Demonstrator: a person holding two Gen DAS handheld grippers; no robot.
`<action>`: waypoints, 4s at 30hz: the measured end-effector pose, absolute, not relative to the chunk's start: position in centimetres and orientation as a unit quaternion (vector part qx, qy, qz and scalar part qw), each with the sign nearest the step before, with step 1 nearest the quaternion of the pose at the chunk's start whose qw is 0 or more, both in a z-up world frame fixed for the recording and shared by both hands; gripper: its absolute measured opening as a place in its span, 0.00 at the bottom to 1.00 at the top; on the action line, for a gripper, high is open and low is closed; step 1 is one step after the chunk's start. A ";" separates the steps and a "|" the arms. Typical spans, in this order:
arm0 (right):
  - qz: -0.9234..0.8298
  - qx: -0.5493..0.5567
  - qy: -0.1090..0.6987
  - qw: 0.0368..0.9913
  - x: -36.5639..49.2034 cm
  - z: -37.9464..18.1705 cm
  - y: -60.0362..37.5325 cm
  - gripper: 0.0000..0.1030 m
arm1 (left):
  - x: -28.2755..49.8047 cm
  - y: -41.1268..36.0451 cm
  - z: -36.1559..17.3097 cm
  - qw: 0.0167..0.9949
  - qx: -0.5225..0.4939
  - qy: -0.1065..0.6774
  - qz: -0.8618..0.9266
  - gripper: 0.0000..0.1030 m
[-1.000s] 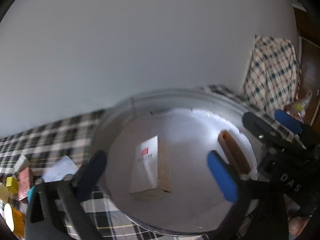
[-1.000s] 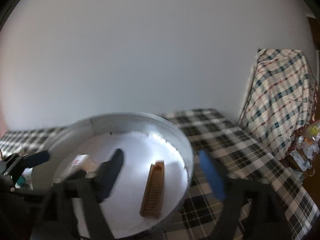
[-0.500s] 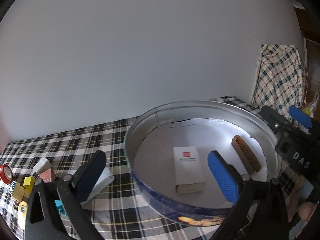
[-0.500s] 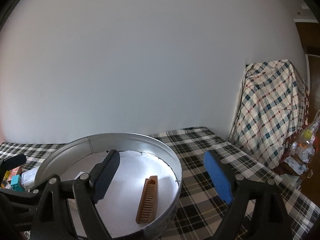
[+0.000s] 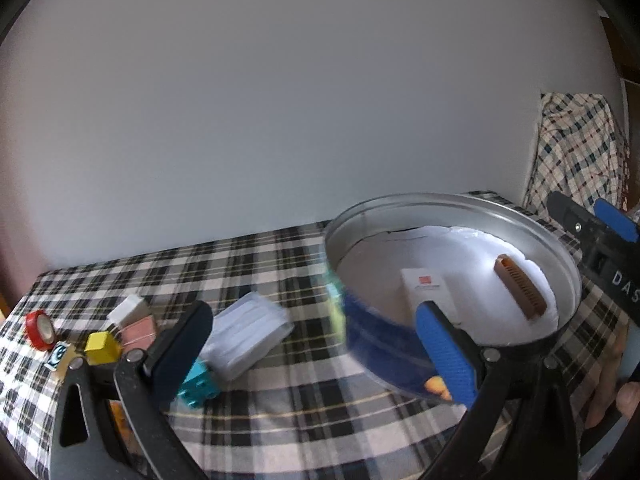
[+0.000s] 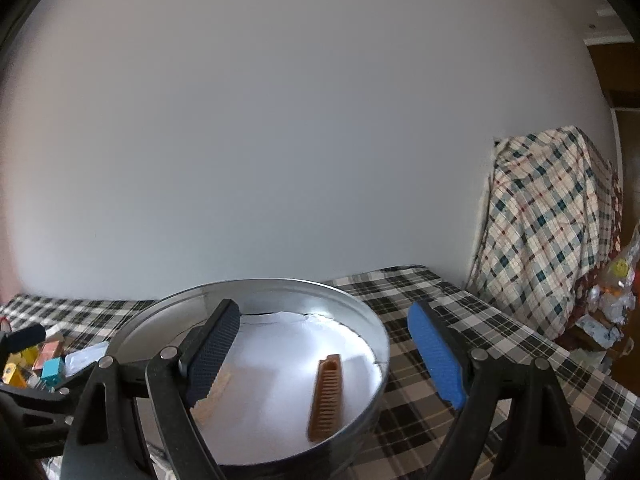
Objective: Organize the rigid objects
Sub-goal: 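Withdraw both tools from the tin back toward the table objects, then grasp the teal block with the right tool while the left tool grasps the yellow face box, then carry the teal block and yellow face box over the tin with both tools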
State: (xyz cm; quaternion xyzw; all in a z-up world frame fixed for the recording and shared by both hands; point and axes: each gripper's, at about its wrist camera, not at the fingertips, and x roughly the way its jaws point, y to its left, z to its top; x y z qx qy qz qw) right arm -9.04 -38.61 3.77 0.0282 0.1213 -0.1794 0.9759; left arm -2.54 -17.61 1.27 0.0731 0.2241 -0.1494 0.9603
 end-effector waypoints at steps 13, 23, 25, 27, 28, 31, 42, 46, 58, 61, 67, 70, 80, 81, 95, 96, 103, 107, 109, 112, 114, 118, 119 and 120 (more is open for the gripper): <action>-0.170 0.025 0.131 0.976 -9.5 3.5 -35.8 0.85 | -1.6 -11.1 0.6 0.958 0.057 0.269 -0.088 1.00; -0.125 0.018 0.135 0.983 -9.9 3.4 -31.8 0.85 | -1.4 -5.8 0.3 0.956 0.053 0.288 -0.029 1.00; -0.109 0.017 0.136 0.985 -9.8 3.4 -30.5 0.85 | -1.2 -4.9 0.1 0.953 0.046 0.299 -0.026 1.00; -0.092 0.016 0.140 0.986 -9.7 3.2 -29.1 0.85 | -0.9 -4.2 -0.2 0.948 0.039 0.316 -0.027 1.00; -0.082 0.014 0.144 0.986 -9.6 3.1 -28.3 0.85 | -0.8 -4.0 -0.4 0.945 0.038 0.323 -0.029 1.00; -0.058 0.004 0.152 0.987 -9.2 2.9 -26.1 0.85 | -0.5 -3.3 -0.9 0.937 0.038 0.345 -0.032 1.00; 0.025 -0.017 0.199 0.980 -6.9 2.1 -19.6 0.85 | 0.6 1.6 -3.1 0.904 -0.014 0.424 -0.045 0.94; 0.059 -0.017 0.244 0.968 -4.8 1.3 -17.9 0.85 | 0.7 3.1 -3.5 0.897 -0.042 0.437 -0.057 0.86; 0.105 -0.051 0.343 0.932 0.9 -1.3 -13.9 0.73 | 0.7 5.5 -3.1 0.900 -0.079 0.424 -0.056 0.44; 0.111 -0.066 0.376 0.918 2.0 -2.3 -12.9 0.59 | 0.7 5.6 -3.1 0.900 -0.082 0.423 -0.057 0.44; 0.138 -0.074 0.394 0.906 2.1 -3.1 -12.1 0.33 | 0.7 5.8 -3.1 0.900 -0.094 0.420 -0.065 0.43; 0.157 -0.035 0.405 0.900 2.1 -3.2 -13.1 0.33 | 0.7 5.8 -3.2 0.900 -0.093 0.420 -0.066 0.43; 0.165 -0.007 0.435 0.885 3.0 -3.9 -13.2 0.33 | 0.8 5.8 -3.3 0.901 -0.091 0.420 -0.064 0.43; 0.164 -0.011 0.434 0.886 2.9 -3.8 -13.1 0.33 | 0.8 5.8 -3.3 0.901 -0.094 0.419 -0.065 0.43; 0.160 0.017 0.260 0.952 -2.5 1.6 -16.6 0.33 | -0.5 6.1 -2.0 0.920 -0.119 0.364 -0.081 0.42; 0.156 0.019 0.248 0.956 -2.8 2.0 -17.0 0.33 | -0.5 6.2 -1.9 0.921 -0.123 0.360 -0.080 0.42; 0.143 0.025 0.197 0.970 -4.1 3.6 -18.2 0.33 | -1.5 5.5 -0.7 0.940 -0.117 0.313 -0.071 0.42; 0.129 0.022 0.190 0.973 -4.1 3.8 -18.5 0.33 | -2.0 4.0 0.1 0.951 -0.096 0.286 -0.065 0.42; 0.124 0.026 0.193 0.973 -3.9 3.7 -18.9 0.33 | -2.3 3.4 0.6 0.955 -0.092 0.275 -0.066 0.42; 0.109 0.028 0.186 0.976 -4.0 3.9 -19.6 0.33 | -2.4 2.4 1.2 0.959 -0.080 0.262 -0.070 0.42; 0.101 0.029 0.179 0.978 -4.1 4.1 -19.8 0.33 | -2.3 1.5 1.5 0.961 -0.072 0.257 -0.071 0.42; 0.079 0.026 0.171 0.982 -4.2 4.4 -20.5 0.33 | -2.1 -0.1 1.9 0.964 -0.062 0.249 -0.077 0.42; 0.075 0.026 0.168 0.983 -4.2 4.4 -20.7 0.33 | -2.1 -0.6 2.1 0.965 -0.060 0.244 -0.079 0.42; 0.073 0.027 0.167 0.983 -4.2 4.5 -20.9 0.33 | -2.2 -1.0 2.3 0.966 -0.059 0.240 -0.080 0.42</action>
